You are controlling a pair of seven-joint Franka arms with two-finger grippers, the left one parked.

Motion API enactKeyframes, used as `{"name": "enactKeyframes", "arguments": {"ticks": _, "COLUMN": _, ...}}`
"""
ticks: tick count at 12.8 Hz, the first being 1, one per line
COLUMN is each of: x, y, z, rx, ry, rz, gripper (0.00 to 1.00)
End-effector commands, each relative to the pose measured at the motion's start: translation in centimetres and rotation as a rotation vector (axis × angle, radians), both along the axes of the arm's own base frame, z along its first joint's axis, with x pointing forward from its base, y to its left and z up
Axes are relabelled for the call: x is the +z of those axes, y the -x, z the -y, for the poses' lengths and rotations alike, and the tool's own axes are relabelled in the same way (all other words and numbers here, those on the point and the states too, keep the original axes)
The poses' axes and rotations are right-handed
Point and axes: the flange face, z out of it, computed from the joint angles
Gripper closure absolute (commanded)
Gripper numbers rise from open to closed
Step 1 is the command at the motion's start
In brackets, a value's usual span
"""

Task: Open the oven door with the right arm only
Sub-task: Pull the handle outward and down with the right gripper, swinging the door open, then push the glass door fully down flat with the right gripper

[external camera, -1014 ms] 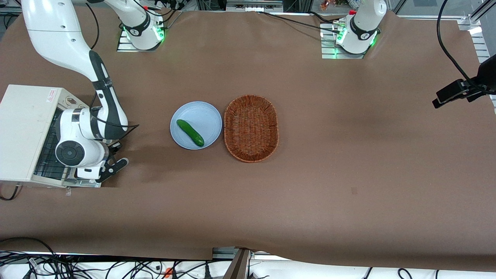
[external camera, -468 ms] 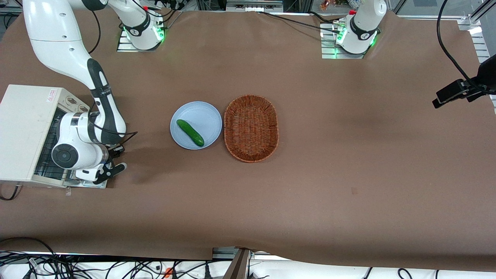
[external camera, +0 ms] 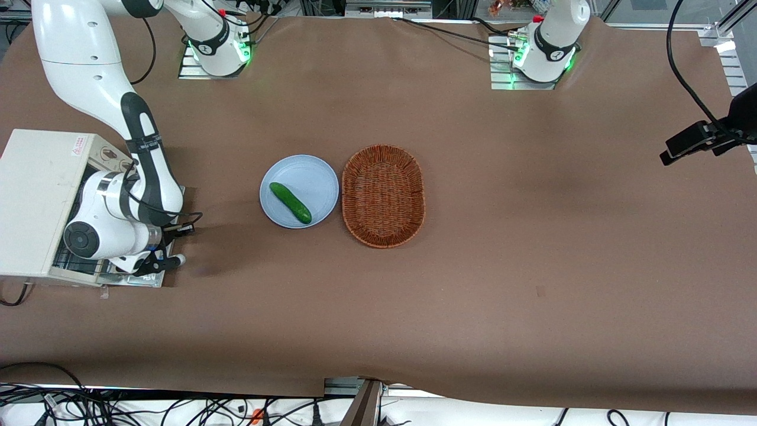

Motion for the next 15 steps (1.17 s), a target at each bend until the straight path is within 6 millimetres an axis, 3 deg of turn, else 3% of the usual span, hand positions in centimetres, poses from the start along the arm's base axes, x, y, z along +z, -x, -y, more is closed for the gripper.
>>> {"name": "enactKeyframes", "arguments": {"ticks": 1, "x": 0.9, "y": -0.6, "z": -1.8, "rx": -0.013, "ry": -0.01, "rz": 0.008, "gripper": 1.0}}
{"name": "enactKeyframes", "arguments": {"ticks": 2, "x": 1.8, "y": -1.0, "z": -1.9, "rx": 0.01, "ry": -0.009, "rz": 0.012, "gripper": 1.0}}
{"name": "enactKeyframes", "arguments": {"ticks": 4, "x": 4.1, "y": -1.8, "z": -3.0, "rx": 0.044, "ry": 0.004, "rz": 0.017, "gripper": 0.56}}
{"name": "enactKeyframes", "arguments": {"ticks": 6, "x": 6.6, "y": -2.4, "z": -2.6, "rx": 0.091, "ry": 0.045, "rz": 0.041, "gripper": 0.0}}
{"name": "enactKeyframes", "arguments": {"ticks": 10, "x": 13.7, "y": -3.0, "z": -1.1, "rx": 0.14, "ry": 0.026, "rz": 0.11, "gripper": 0.0}}
{"name": "enactKeyframes", "arguments": {"ticks": 15, "x": 22.9, "y": -2.9, "z": 0.0, "rx": 0.103, "ry": 0.023, "rz": 0.045, "gripper": 0.0}}
